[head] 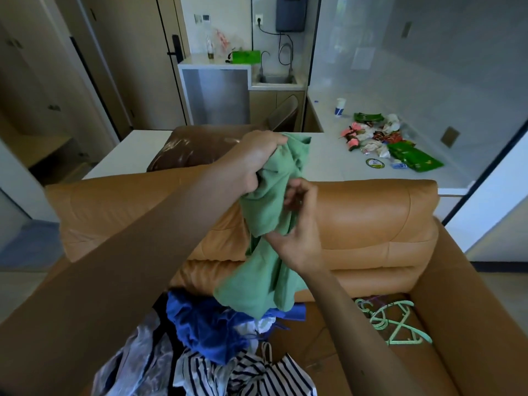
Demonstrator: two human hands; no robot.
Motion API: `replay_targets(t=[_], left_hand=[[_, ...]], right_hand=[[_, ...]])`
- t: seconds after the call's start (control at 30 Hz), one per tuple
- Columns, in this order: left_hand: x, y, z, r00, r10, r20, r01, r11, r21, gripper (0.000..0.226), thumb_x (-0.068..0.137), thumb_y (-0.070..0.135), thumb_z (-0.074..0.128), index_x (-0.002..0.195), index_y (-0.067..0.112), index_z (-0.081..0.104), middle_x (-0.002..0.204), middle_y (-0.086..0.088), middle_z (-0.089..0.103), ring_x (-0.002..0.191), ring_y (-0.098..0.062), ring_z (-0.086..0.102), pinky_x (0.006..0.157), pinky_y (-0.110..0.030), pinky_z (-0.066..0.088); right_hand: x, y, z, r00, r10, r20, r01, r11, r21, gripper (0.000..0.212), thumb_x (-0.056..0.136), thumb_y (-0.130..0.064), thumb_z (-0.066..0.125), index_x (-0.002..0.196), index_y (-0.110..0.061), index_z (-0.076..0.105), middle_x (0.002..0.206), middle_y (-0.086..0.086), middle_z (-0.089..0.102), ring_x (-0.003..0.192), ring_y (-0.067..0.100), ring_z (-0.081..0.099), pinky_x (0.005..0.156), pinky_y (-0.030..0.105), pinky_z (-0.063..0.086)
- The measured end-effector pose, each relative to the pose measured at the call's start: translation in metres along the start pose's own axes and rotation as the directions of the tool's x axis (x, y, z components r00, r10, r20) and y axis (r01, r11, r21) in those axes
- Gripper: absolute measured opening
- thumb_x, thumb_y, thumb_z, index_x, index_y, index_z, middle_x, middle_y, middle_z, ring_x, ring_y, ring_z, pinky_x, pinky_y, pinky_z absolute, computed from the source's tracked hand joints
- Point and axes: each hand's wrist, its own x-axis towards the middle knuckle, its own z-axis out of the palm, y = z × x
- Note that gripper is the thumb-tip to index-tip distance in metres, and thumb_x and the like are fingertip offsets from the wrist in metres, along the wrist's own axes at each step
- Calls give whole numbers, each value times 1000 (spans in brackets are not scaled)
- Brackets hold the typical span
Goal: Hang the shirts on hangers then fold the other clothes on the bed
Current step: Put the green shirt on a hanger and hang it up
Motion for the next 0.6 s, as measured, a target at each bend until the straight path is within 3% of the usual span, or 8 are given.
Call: replay_targets(t=[0.07, 0.2, 0.27, 0.3, 0.37, 0.47, 0.53, 0.6], left_hand=[[0, -4, 2, 1000, 23, 8, -23, 999, -45, 16, 98, 13, 55, 93, 2, 64, 78, -16, 62, 61, -25, 61, 58, -31, 57], [4, -12, -6, 998, 51, -43, -53, 998, -47, 18, 98, 10, 56, 108, 1, 68, 84, -8, 66, 72, -19, 65, 48, -22, 54], [5, -17, -14, 979, 148, -139, -119, 973, 199, 23, 100, 20, 56, 118, 6, 63, 93, -3, 65, 81, -16, 63, 49, -20, 50], [4, -19, -18, 953, 271, -138, -206, 908, 365, 28, 100, 30, 57, 120, 12, 60, 100, 0, 65, 86, -12, 63, 56, -19, 48], [0, -23, -24, 869, 485, 94, -465, 740, 486, 40, 96, 50, 55, 124, 22, 58, 113, 7, 65, 102, -6, 64, 74, -17, 48], [-8, -30, -22, 757, 402, 516, -651, 536, 537, 55, 87, 59, 63, 130, 26, 56, 124, 10, 64, 113, 0, 61, 93, -20, 48], [-5, -38, -22, 697, 406, 591, -715, 332, 615, 54, 83, 48, 75, 127, 21, 60, 121, 8, 63, 107, 1, 59, 90, -15, 46], [0, -43, -22, 671, 426, 607, -732, 252, 633, 46, 83, 38, 79, 121, 18, 63, 112, 6, 64, 98, 1, 58, 81, -8, 43]], right_hand=[[9, -4, 0, 999, -23, 46, 22, 999, 36, 63, 74, -21, 82, 124, -11, 44, 112, 9, 56, 103, 24, 59, 86, 39, 51], [29, -6, -12, 999, 21, -31, -17, 994, 111, 22, 78, -13, 75, 87, -6, 56, 78, 6, 60, 74, 11, 52, 66, 35, 46], [38, -3, -19, 997, 71, -1, -71, 995, 67, 22, 78, -16, 70, 78, -1, 55, 71, 15, 58, 70, 13, 48, 60, 37, 44], [43, 1, -20, 993, 119, 15, -119, 993, 22, 21, 77, -18, 67, 75, -1, 55, 70, 16, 58, 69, 13, 48, 59, 40, 45], [49, 7, -23, 979, 203, 33, -200, 977, -72, 15, 78, -15, 64, 70, -5, 56, 64, 8, 58, 66, 12, 50, 58, 44, 48], [53, 12, -28, 962, 263, 76, -247, 953, -174, 10, 80, -17, 62, 77, -10, 68, 73, 4, 71, 71, 17, 66, 60, 43, 54], [52, 11, -32, 953, 285, 100, -264, 947, -185, 6, 82, -15, 66, 77, -16, 69, 77, 1, 72, 72, 16, 65, 61, 36, 52], [49, 12, -36, 941, 311, 133, -284, 941, -186, 6, 78, -23, 70, 79, -17, 71, 78, 1, 72, 72, 11, 61, 60, 33, 48]])
